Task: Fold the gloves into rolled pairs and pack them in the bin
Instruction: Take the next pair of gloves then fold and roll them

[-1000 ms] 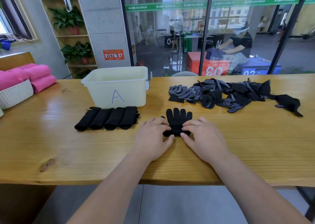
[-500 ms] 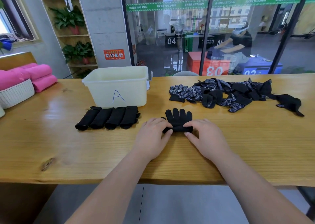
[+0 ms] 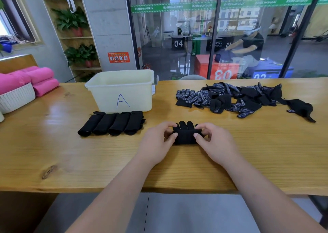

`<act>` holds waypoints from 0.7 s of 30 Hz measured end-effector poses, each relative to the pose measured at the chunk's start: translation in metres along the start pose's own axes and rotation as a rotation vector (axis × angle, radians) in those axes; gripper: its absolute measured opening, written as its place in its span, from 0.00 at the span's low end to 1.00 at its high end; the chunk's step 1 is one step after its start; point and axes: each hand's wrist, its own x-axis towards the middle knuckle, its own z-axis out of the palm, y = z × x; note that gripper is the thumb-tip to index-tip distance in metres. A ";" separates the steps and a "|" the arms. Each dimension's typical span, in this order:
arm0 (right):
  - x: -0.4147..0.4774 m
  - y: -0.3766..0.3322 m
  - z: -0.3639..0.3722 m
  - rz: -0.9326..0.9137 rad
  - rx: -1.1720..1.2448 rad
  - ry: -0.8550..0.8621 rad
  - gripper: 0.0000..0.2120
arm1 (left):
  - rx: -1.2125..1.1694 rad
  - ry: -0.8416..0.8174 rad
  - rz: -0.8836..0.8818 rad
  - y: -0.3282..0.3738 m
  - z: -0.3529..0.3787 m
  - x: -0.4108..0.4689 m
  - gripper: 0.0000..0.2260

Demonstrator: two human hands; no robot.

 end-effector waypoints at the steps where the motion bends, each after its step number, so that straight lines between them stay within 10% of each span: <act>1: -0.001 -0.001 0.001 -0.026 -0.087 0.025 0.11 | 0.042 0.021 0.026 0.000 0.001 0.000 0.12; 9: -0.001 -0.001 0.010 -0.321 -0.391 0.161 0.07 | 0.282 0.093 0.244 -0.003 0.012 0.000 0.11; 21: -0.003 -0.006 0.000 -0.203 -0.316 -0.045 0.16 | 0.394 0.020 0.191 -0.002 0.012 0.000 0.18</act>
